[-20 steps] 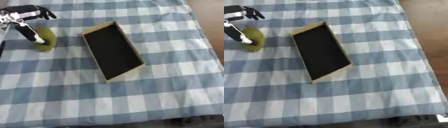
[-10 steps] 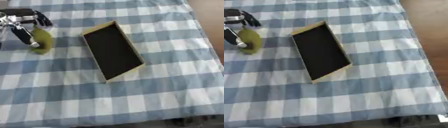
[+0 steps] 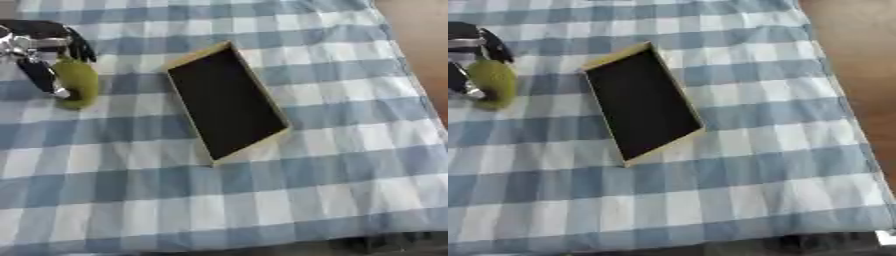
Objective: Pick up objects on the table and place them in the box.
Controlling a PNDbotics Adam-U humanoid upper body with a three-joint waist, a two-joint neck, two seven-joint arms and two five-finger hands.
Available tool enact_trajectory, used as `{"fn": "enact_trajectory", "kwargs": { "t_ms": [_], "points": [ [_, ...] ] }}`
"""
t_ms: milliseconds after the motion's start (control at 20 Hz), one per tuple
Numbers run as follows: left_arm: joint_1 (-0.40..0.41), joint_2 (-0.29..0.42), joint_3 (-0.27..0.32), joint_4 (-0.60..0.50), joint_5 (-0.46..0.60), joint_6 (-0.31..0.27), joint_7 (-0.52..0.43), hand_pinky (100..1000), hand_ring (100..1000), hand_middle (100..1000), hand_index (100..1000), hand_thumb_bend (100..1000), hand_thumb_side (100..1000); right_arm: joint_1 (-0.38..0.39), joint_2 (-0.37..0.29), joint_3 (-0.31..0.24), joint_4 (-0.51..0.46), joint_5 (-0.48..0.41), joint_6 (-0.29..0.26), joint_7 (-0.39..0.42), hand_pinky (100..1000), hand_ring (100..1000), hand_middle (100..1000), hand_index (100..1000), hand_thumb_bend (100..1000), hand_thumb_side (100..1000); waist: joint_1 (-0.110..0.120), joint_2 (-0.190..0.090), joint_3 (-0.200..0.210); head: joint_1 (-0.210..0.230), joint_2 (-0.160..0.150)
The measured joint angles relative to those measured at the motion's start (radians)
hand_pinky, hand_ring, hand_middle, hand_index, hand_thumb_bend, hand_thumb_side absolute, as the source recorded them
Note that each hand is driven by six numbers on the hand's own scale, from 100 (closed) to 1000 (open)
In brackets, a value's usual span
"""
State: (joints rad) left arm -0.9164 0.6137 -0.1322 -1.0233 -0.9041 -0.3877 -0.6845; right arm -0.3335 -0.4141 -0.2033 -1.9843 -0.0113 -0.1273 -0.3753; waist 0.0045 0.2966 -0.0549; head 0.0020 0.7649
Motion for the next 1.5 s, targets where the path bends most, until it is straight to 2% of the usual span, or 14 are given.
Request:
{"fn": "enact_trajectory", "kwargs": {
  "t_ms": [100, 500, 750, 900, 1100, 1300, 1500],
  "points": [
    [0.005, 0.002, 0.000, -0.015, 0.006, 0.007, 0.014, 460, 479, 430, 559, 383, 100, 0.000, 0.000, 0.000, 0.000, 0.000, 0.000, 0.000, 786, 650, 611, 665, 100, 608, 0.000, 0.000, 0.000, 0.001, 0.000],
    [0.012, 0.002, 0.001, -0.123, 0.034, 0.031, 0.097, 408, 419, 373, 490, 371, 100, 0.000, 0.000, -0.001, 0.000, 0.000, 0.001, -0.002, 786, 650, 611, 665, 100, 605, -0.003, 0.000, 0.002, 0.002, 0.000],
    [-0.009, -0.009, -0.017, -0.247, 0.057, 0.026, 0.150, 393, 451, 365, 476, 364, 100, 0.000, 0.000, -0.001, 0.000, 0.000, 0.000, -0.004, 786, 649, 610, 665, 100, 602, -0.007, -0.001, 0.006, 0.002, 0.000],
    [-0.038, -0.053, -0.042, -0.315, 0.060, 0.021, 0.172, 396, 455, 386, 469, 348, 100, 0.000, 0.000, -0.001, 0.000, -0.001, 0.000, -0.005, 786, 649, 610, 665, 100, 598, -0.007, -0.003, 0.005, 0.004, 0.000],
    [-0.078, -0.149, -0.074, -0.365, 0.054, 0.011, 0.177, 397, 453, 386, 465, 331, 100, -0.001, 0.000, -0.001, 0.000, -0.002, -0.002, -0.006, 786, 648, 610, 666, 100, 595, -0.009, -0.007, 0.000, 0.010, 0.000],
    [-0.091, -0.246, -0.096, -0.377, 0.041, -0.001, 0.164, 399, 455, 391, 467, 313, 100, -0.002, 0.000, -0.001, 0.000, -0.006, -0.004, -0.008, 786, 648, 609, 665, 100, 596, -0.008, -0.007, -0.004, 0.018, 0.000],
    [-0.100, -0.311, -0.110, -0.369, 0.037, -0.009, 0.153, 400, 456, 399, 471, 293, 100, -0.005, 0.000, -0.001, 0.000, -0.008, -0.005, -0.009, 785, 648, 609, 665, 100, 596, -0.007, -0.007, -0.007, 0.023, 0.000]
  ]
}}
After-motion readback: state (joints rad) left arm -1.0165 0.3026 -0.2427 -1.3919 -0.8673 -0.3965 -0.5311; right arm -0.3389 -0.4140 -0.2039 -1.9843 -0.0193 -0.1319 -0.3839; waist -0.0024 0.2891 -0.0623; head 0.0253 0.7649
